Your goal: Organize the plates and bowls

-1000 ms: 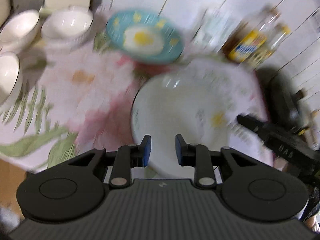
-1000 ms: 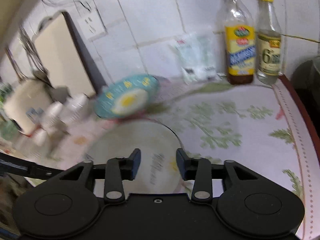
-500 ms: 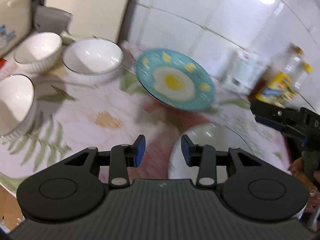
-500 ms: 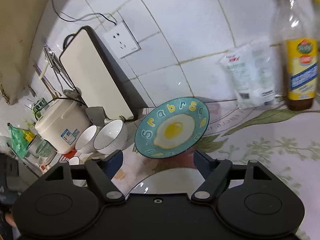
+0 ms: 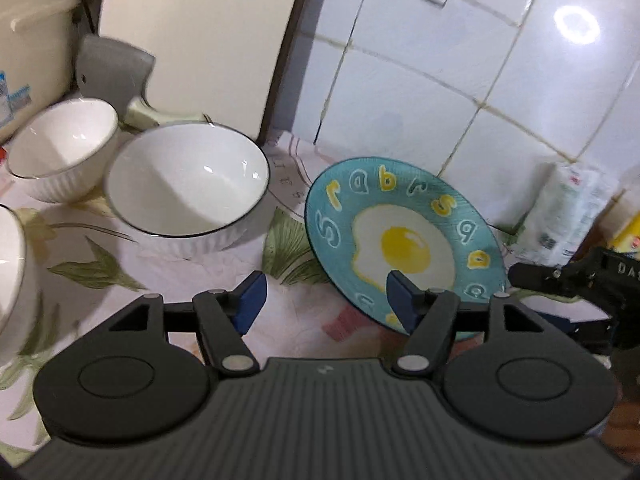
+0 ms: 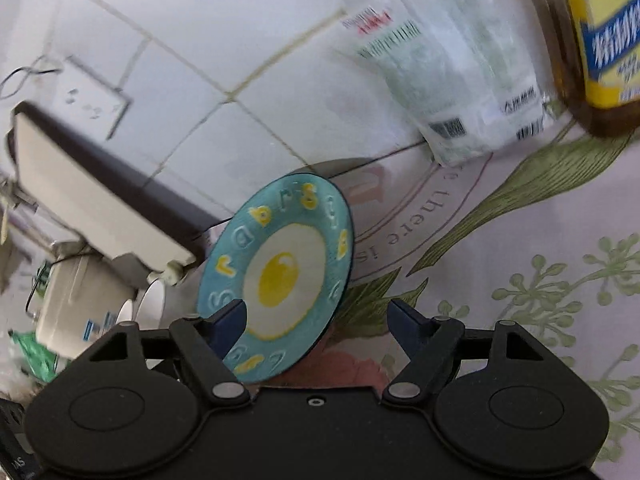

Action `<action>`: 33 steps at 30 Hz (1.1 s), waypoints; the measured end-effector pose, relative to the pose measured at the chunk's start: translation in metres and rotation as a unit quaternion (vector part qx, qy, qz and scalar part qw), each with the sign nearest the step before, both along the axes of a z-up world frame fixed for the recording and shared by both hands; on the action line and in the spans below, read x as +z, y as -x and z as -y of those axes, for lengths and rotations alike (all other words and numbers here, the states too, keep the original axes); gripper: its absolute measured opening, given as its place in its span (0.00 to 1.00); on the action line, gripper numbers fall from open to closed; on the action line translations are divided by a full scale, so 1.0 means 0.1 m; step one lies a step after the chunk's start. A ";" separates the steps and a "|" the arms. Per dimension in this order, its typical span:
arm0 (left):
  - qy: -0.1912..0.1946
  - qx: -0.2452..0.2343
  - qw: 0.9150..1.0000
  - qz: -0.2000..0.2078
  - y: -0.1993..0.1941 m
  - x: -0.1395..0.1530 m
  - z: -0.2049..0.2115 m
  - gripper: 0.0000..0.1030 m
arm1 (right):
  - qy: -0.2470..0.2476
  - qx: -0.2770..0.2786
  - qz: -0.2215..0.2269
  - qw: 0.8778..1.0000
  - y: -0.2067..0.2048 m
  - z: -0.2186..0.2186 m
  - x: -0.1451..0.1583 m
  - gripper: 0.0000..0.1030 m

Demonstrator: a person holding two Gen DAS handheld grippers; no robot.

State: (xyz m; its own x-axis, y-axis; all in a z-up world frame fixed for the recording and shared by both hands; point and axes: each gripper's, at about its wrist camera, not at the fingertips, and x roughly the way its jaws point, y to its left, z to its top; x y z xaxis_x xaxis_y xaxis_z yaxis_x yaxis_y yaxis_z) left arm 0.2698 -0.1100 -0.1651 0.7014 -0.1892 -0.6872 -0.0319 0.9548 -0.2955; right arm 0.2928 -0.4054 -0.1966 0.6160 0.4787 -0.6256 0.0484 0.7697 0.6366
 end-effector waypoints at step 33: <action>0.051 -0.003 0.995 -0.091 -0.48 -0.31 0.02 0.17 | 0.132 0.045 0.038 0.990 -0.41 -0.32 0.00 0.17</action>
